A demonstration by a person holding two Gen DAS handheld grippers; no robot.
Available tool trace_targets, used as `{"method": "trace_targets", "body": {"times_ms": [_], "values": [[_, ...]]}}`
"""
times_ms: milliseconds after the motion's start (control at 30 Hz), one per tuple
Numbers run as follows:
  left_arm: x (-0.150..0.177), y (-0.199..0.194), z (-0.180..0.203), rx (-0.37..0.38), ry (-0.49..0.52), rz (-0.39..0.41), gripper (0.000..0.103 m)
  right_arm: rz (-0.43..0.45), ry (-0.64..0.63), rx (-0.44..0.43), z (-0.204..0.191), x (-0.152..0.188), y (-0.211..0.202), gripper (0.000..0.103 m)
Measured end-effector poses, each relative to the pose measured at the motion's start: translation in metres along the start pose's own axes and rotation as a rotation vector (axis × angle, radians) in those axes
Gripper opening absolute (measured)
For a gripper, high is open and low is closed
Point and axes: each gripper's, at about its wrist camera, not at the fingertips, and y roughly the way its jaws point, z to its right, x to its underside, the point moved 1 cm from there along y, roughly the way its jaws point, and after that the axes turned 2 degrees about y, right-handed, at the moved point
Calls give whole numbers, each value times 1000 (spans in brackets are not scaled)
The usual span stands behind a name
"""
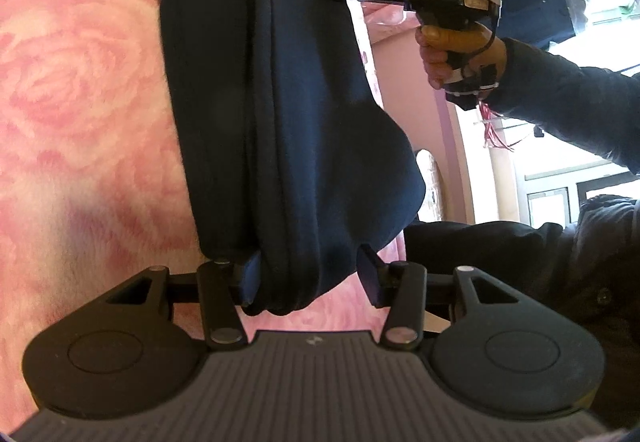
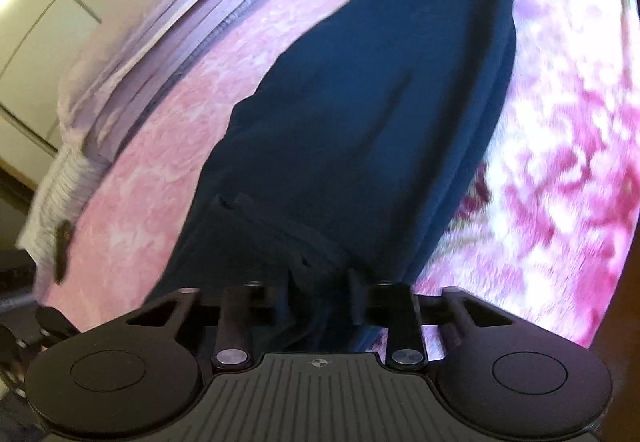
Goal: Fold clothes
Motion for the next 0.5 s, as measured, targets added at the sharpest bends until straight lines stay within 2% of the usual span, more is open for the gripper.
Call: {"method": "trace_targets", "body": {"times_ms": [67, 133, 200, 300, 400, 433, 467, 500], "values": [[-2, -2, -1, -12, -7, 3, 40, 1, -32, 12, -7, -7, -6, 15], [-6, -2, -2, -26, -13, 3, 40, 70, -61, 40, -12, -22, -21, 15], [-10, -2, -3, -39, -20, 4, 40, 133, -38, 62, -5, -36, -31, 15], [-17, -2, -4, -60, -30, 4, 41, 51, -39, 75, 13, -46, -10, 15], [-23, -2, -5, -80, -40, 5, 41, 51, -73, 104, 11, -44, -12, 16], [-24, -2, -6, -87, -42, 2, 41, 51, -84, 114, 11, -44, -13, 20], [-20, -2, -5, -92, -38, -22, 41, 51, -95, 123, 10, -43, -14, 35], [-16, -1, -5, -97, -33, -45, 41, 51, -107, 133, 9, -43, -15, 44]]}}
